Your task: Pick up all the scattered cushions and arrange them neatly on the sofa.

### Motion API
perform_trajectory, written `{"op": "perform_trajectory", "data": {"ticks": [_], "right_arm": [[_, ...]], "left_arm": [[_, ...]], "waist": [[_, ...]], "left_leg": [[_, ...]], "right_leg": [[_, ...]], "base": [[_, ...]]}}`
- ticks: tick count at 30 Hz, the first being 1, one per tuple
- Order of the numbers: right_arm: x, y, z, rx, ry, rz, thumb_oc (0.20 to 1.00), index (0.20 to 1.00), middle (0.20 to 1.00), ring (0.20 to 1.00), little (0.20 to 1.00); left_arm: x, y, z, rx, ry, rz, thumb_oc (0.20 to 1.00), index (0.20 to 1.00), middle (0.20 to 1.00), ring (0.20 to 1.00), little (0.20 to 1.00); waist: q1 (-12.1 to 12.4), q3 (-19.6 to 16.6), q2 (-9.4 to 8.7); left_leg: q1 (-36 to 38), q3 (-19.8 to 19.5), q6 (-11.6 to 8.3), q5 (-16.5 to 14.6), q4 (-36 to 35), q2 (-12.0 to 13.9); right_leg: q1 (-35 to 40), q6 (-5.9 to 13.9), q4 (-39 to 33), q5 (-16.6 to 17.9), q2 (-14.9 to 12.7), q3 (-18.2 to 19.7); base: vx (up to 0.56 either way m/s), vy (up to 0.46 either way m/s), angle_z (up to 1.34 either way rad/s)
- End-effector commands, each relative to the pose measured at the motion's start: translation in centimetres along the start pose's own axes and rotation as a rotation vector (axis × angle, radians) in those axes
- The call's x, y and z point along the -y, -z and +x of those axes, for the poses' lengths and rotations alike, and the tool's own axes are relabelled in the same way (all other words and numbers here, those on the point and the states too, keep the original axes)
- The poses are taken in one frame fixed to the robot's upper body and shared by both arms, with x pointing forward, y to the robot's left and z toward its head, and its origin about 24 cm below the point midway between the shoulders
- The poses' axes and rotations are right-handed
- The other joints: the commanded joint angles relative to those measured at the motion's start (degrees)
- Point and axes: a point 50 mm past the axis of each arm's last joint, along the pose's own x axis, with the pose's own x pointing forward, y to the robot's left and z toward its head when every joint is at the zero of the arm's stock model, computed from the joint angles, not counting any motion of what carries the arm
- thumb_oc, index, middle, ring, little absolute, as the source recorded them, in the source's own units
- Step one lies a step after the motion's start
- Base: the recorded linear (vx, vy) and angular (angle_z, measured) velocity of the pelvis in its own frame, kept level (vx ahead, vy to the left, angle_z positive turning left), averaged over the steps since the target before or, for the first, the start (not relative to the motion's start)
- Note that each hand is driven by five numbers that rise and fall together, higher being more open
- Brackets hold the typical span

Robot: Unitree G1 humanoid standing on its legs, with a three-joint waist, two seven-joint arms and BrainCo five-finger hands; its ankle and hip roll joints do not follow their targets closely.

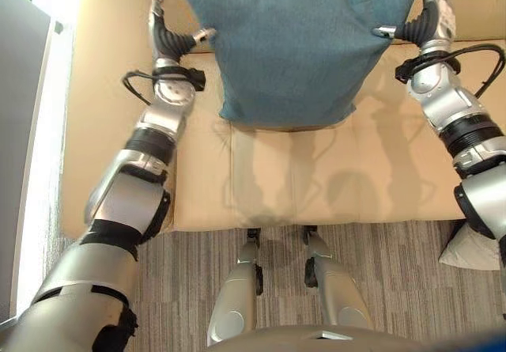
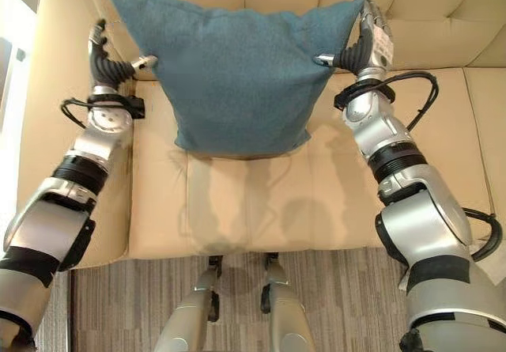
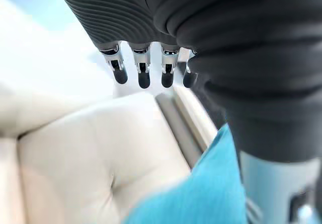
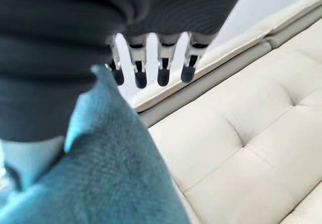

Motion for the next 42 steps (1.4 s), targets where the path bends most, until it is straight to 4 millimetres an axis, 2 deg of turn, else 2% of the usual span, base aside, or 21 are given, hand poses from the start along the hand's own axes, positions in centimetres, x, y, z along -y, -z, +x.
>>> {"op": "perform_trajectory", "data": {"ticks": [1, 3, 5, 8, 12, 14, 17, 18, 19, 21, 22, 23, 24, 25, 26, 27, 28, 31, 32, 37, 42], "right_arm": [[0.6, 4.6, -1.3, -0.137, 0.0, -0.064, 1.0, 1.0, 1.0, 1.0, 1.0], [1.4, 8.1, -3.1, -0.234, 0.004, -0.045, 1.0, 1.0, 1.0, 1.0, 1.0], [1.0, 10.1, -5.0, -0.283, -0.016, -0.034, 1.0, 1.0, 1.0, 1.0, 1.0], [0.1, 12.0, -8.4, -0.315, -0.046, 0.002, 1.0, 1.0, 1.0, 1.0, 1.0], [-0.9, 14.7, -14.4, -0.384, -0.111, 0.026, 1.0, 1.0, 1.0, 1.0, 1.0], [-0.8, 15.7, -16.5, -0.418, -0.123, 0.028, 1.0, 1.0, 1.0, 1.0, 1.0], [-1.3, 17.5, -21.0, -0.523, -0.181, 0.05, 1.0, 1.0, 1.0, 1.0, 1.0], [-1.3, 17.6, -21.1, -0.525, -0.183, 0.049, 1.0, 1.0, 1.0, 1.0, 1.0], [-2.3, 17.8, -23.3, -0.576, -0.231, 0.1, 1.0, 1.0, 1.0, 1.0, 1.0], [-2.6, 17.9, -24.2, -0.592, -0.258, 0.106, 1.0, 1.0, 1.0, 1.0, 1.0], [-3.2, 18.1, -25.5, -0.625, -0.289, 0.121, 1.0, 1.0, 1.0, 1.0, 1.0], [-3.9, 18.4, -27.8, -0.677, -0.357, 0.143, 1.0, 1.0, 1.0, 1.0, 1.0], [-4.2, 18.5, -28.7, -0.694, -0.389, 0.147, 1.0, 1.0, 1.0, 1.0, 1.0], [-5.1, 18.8, -31.2, -0.747, -0.48, 0.143, 1.0, 1.0, 1.0, 1.0, 1.0], [-5.9, 18.9, -33.2, -0.79, -0.551, 0.14, 1.0, 1.0, 1.0, 1.0, 1.0], [-6.3, 19.1, -34.4, -0.826, -0.591, 0.14, 1.0, 1.0, 1.0, 1.0, 1.0], [-7.0, 19.3, -36.5, -0.884, -0.66, 0.127, 1.0, 1.0, 1.0, 1.0, 1.0], [-7.6, 19.6, -39.4, -0.973, -0.748, 0.093, 1.0, 1.0, 1.0, 1.0, 1.0], [-7.8, 19.8, -41.4, -1.03, -0.81, 0.058, 1.0, 1.0, 1.0, 1.0, 1.0], [-7.6, 20.0, -45.5, -1.203, -0.865, 0.043, 1.0, 1.0, 1.0, 1.0, 1.0], [-7.9, 19.6, -46.8, -1.266, -0.875, 0.069, 1.0, 1.0, 1.0, 1.0, 1.0]], "left_arm": [[-1.8, 1.7, 0.0, -0.018, -0.02, 0.111, 1.0, 1.0, 1.0, 1.0, 1.0], [-2.9, 3.5, -1.0, -0.03, -0.018, 0.144, 1.0, 1.0, 1.0, 1.0, 1.0], [-2.6, 4.3, -2.4, -0.014, 0.015, 0.134, 1.0, 1.0, 1.0, 1.0, 1.0], [-1.9, 6.5, -5.6, -0.029, 0.074, 0.093, 1.0, 1.0, 1.0, 1.0, 1.0], [-1.5, 10.4, -11.9, -0.136, 0.165, 0.044, 1.0, 1.0, 1.0, 1.0, 1.0], [-2.1, 11.8, -13.9, -0.189, 0.187, 0.049, 1.0, 1.0, 1.0, 1.0, 1.0], [-3.4, 14.3, -17.4, -0.292, 0.24, 0.095, 1.0, 1.0, 1.0, 1.0, 1.0], [-3.4, 14.4, -17.5, -0.294, 0.242, 0.096, 1.0, 1.0, 1.0, 1.0, 1.0], [-3.9, 15.8, -19.6, -0.373, 0.257, 0.102, 1.0, 1.0, 1.0, 1.0, 1.0], [-4.2, 16.4, -20.5, -0.409, 0.267, 0.106, 1.0, 1.0, 1.0, 1.0, 1.0], [-4.6, 17.1, -21.6, -0.448, 0.283, 0.115, 1.0, 1.0, 1.0, 1.0, 1.0], [-5.2, 18.4, -24.0, -0.534, 0.318, 0.13, 1.0, 1.0, 1.0, 1.0, 1.0], [-5.6, 18.8, -24.7, -0.555, 0.335, 0.151, 1.0, 1.0, 1.0, 1.0, 1.0], [-6.1, 20.0, -26.8, -0.635, 0.376, 0.175, 1.0, 1.0, 1.0, 1.0, 1.0], [-6.6, 21.1, -29.0, -0.725, 0.389, 0.177, 1.0, 1.0, 1.0, 1.0, 1.0], [-6.7, 21.7, -30.1, -0.775, 0.398, 0.177, 1.0, 1.0, 1.0, 1.0, 1.0], [-7.0, 22.7, -32.5, -0.873, 0.42, 0.195, 1.0, 1.0, 1.0, 1.0, 1.0], [-7.6, 24.1, -36.0, -1.029, 0.444, 0.234, 1.0, 1.0, 1.0, 1.0, 1.0], [-7.8, 24.9, -38.4, -1.134, 0.476, 0.263, 1.0, 1.0, 1.0, 1.0, 1.0], [-9.0, 25.8, -44.0, -1.38, 0.56, 0.366, 1.0, 1.0, 1.0, 1.0, 1.0], [-8.7, 26.0, -43.9, -1.39, 0.586, 0.387, 1.0, 1.0, 1.0, 1.0, 1.0]], "waist": [[0.54, -6.48, -1.14], [0.43, -7.06, -1.3], [0.29, -7.2, -1.46], [0.08, -7.41, -1.79], [-0.11, -8.31, -2.27], [-0.27, -8.34, -2.47], [-0.43, -8.21, -2.69], [-0.41, -8.23, -2.71], [-0.46, -8.13, -2.88], [-0.48, -8.04, -2.94], [-0.45, -8.05, -3.03], [-0.5, -8.33, -3.18], [-0.46, -8.48, -3.22], [-0.45, -8.96, -3.2], [-0.33, -9.29, -3.16], [-0.24, -9.5, -3.15], [-0.12, -10.06, -3.08], [0.03, -10.59, -3.0], [0.1, -10.87, -3.0], [-0.21, -11.38, -2.79], [-0.55, -10.28, -2.86]], "left_leg": [[2.02, 3.53, -1.59, -3.8, 0.22, -2.41], [2.76, 3.6, -1.47, -4.13, 0.22, -2.41], [3.6, 3.66, -1.41, -4.49, 0.22, -2.34], [5.08, 3.92, -1.2, -5.13, 0.22, -2.28], [7.56, 4.05, -0.79, -6.12, 0.22, -2.21], [8.53, 4.2, -0.61, -6.52, 0.22, -2.17], [10.12, 4.36, -0.35, -6.96, 0.22, -1.97], [10.26, 4.37, -0.36, -6.99, 0.22, -1.96], [11.25, 4.43, -0.18, -7.23, 0.22, -1.9], [12.01, 4.5, -0.08, -7.38, 0.22, -1.89], [12.59, 4.61, 0.06, -7.47, 0.22, -1.84], [14.08, 4.81, 0.23, -7.68, 0.22, -1.7], [14.8, 4.93, 0.26, -7.79, 0.22, -1.69], [16.31, 4.99, 0.49, -8.06, 0.22, -1.69], [17.59, 5.22, 0.6, -8.23, 0.22, -1.64], [18.25, 5.27, 0.67, -8.33, 0.22, -1.62], [19.4, 5.31, 0.79, -8.46, 0.22, -1.53], [21.12, 5.5, 0.88, -8.74, 0.22, -1.32], [22.09, 5.48, 0.84, -8.86, 0.22, -1.07], [23.83, 5.62, 0.36, -8.87, 0.22, -0.26], [23.12, 5.69, -0.22, -7.56, 0.22, 0.42]], "right_leg": [[3.63, 6.18, 0.28, -5.16, -1.32, 1.38], [4.5, 6.17, 0.28, -5.57, -1.37, 1.32], [5.27, 6.14, 0.28, -5.87, -1.35, 1.32], [6.67, 6.04, 0.28, -6.43, -1.23, 1.24], [9.19, 5.92, 0.28, -7.3, -1.3, 1.32], [10.02, 5.91, 0.28, -7.56, -1.37, 1.3], [11.62, 5.94, 0.28, -8.03, -1.33, 1.29], [11.75, 5.93, 0.28, -8.06, -1.32, 1.3], [12.8, 5.97, 0.28, -8.22, -1.3, 1.39], [13.53, 5.96, 0.28, -8.37, -1.24, 1.49], [14.16, 5.95, 0.28, -8.47, -1.16, 1.58], [15.67, 5.93, 0.28, -8.68, -1.15, 1.56], [16.44, 5.95, 0.28, -8.8, -1.1, 1.58], [17.84, 5.98, 0.28, -8.87, -1.07, 1.68], [19.09, 5.92, 0.28, -9.01, -0.88, 1.87], [19.72, 5.83, 0.28, -9.1, -0.75, 1.98], [20.88, 5.67, 0.28, -9.32, -0.58, 2.04], [22.51, 5.47, 0.28, -9.78, -0.29, 2.32], [23.49, 5.29, 0.28, -10.04, -0.14, 2.32], [25.69, 4.64, 0.31, -11.17, 0.56, 2.15], [25.01, 4.25, 0.28, -11.63, 1.29, 2.16]], "base": [[0.04, 0.011, 0.01], [0.04, 0.008, 0.05], [0.04, 0.003, 0.06], [0.05, 0.0, 0.0], [0.07, 0.0, -0.08], [0.04, -0.001, -0.13], [0.0, -0.001, -0.03], [0.0, 0.0, 0.0], [0.0, 0.0, 0.0], [0.0, -0.001, -0.02], [0.0, 0.0, 0.0], [0.0, 0.0, 0.0], [0.0, 0.0, 0.0], [0.0, 0.0, 0.0], [-0.05, 0.017, -0.03], [-0.05, 0.012, -0.02], [-0.05, 0.002, -0.07], [-0.04, -0.016, -0.13], [-0.06, -0.035, -0.09], [-0.05, -0.05, -0.02], [-0.1, -0.056, 0.17]]}}
